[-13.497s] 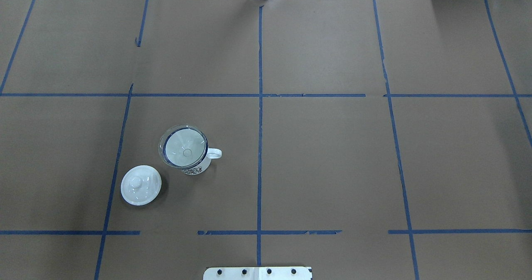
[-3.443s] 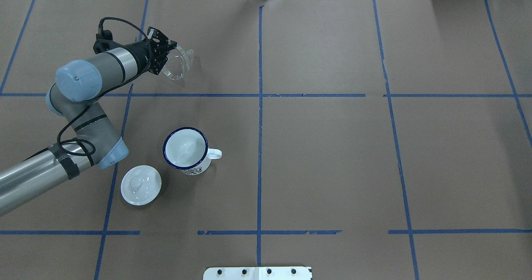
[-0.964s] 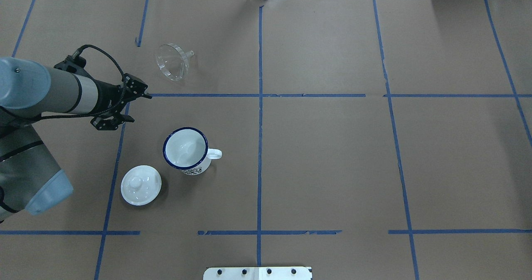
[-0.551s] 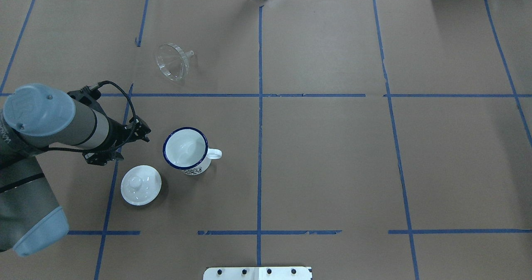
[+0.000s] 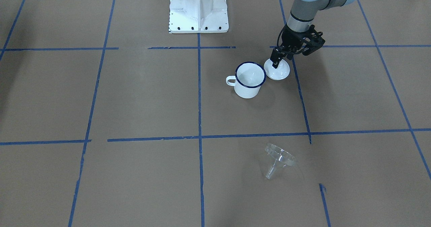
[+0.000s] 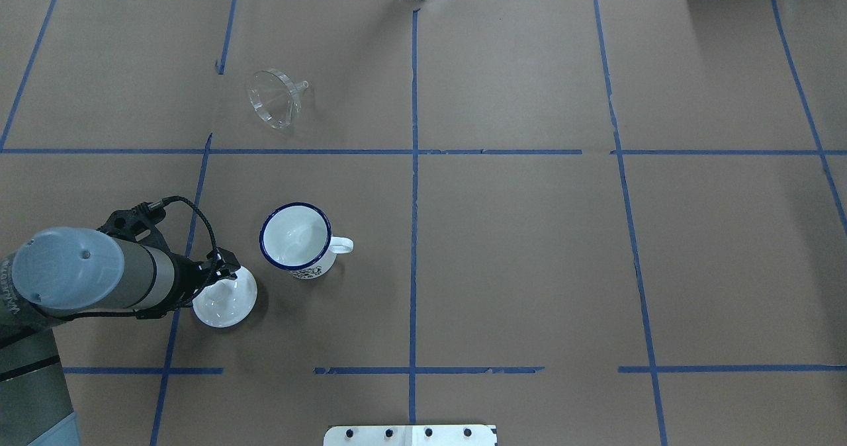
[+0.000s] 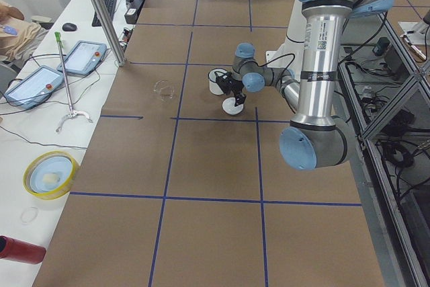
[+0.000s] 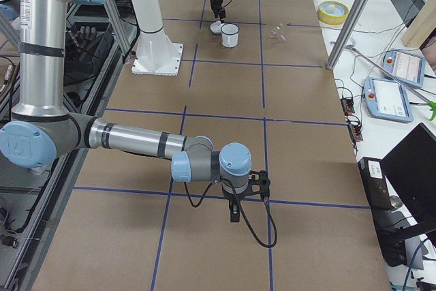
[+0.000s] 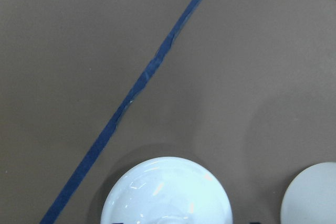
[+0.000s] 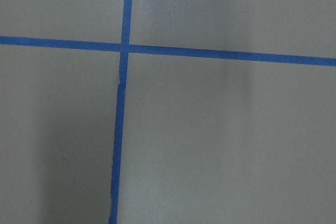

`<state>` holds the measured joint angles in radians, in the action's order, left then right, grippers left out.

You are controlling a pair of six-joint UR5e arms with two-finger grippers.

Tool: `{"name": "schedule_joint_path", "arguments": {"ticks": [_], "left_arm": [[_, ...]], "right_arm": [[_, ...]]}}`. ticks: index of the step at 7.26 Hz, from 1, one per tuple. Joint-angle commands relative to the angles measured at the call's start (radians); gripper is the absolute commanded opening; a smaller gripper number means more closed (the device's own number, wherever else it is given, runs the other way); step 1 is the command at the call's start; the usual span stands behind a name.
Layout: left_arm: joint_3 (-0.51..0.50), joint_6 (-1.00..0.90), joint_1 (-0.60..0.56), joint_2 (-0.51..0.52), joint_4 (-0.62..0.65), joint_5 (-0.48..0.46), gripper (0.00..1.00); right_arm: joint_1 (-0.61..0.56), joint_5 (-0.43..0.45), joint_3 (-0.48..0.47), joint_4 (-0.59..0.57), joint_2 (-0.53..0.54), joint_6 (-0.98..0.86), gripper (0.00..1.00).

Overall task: Remove funnel from cup
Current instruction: 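Grasp the small white lidded cup with the left gripper and lift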

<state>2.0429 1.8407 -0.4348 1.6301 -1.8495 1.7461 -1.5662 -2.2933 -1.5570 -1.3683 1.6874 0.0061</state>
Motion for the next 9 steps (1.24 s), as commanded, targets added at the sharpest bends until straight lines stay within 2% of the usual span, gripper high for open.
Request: {"name": "schedule_joint_path", "arguments": {"ticks": [1,3,4,5,6,7,9], "left_arm": [[-0.009,0.002,0.014,-0.001,0.001,-0.003,0.82],[-0.016,0.002,0.018,0.008,0.003,-0.003,0.54],[-0.016,0.003,0.018,0.011,0.001,-0.002,0.25],[-0.013,0.003,0.018,0.017,0.004,-0.002,0.0],[0.005,0.003,0.011,0.046,0.062,0.0,0.0],[0.026,0.0,-0.01,0.118,0.167,0.001,0.0],[0.104,-0.001,-0.033,0.14,0.292,0.003,0.0]], "right_arm": [[0.0,0.0,0.0,0.0,0.0,0.0,1.0],[0.0,0.002,0.0,0.0,0.0,0.0,1.0],[0.0,0.0,0.0,0.0,0.0,0.0,1.0],[0.0,0.002,-0.001,0.0,0.0,0.0,1.0],[0.0,0.0,0.0,0.0,0.0,0.0,1.0],[0.0,0.002,0.0,0.0,0.0,0.0,1.0],[0.0,0.002,0.0,0.0,0.0,0.0,1.0]]}}
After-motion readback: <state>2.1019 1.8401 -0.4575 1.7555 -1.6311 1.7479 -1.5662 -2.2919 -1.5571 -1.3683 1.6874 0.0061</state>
